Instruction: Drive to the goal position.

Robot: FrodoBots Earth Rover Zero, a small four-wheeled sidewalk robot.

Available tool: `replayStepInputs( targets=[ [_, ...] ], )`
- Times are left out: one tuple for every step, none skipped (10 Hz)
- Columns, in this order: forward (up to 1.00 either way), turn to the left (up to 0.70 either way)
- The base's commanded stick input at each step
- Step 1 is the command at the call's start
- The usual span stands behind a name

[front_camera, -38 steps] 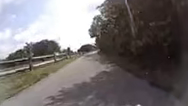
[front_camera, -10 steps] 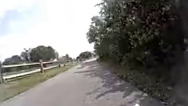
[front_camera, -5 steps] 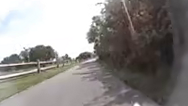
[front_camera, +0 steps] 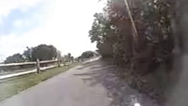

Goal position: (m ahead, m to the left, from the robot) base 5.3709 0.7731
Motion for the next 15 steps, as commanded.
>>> replayStepInputs(
  targets=[
    [0.85, 0.00],
    [0.85, 0.10],
    [0.85, 0.33],
    [0.85, 0.26],
    [0.85, 0.15],
    [0.85, 0.00],
    [0.85, 0.00],
    [0.85, 0.00],
    [0.85, 0.00],
    [0.85, 0.00],
    [0.85, 0.00],
    [0.85, 0.00],
    [0.85, 0.00],
    [0.85, 0.00],
    [0.85, 0.00]
  ],
)
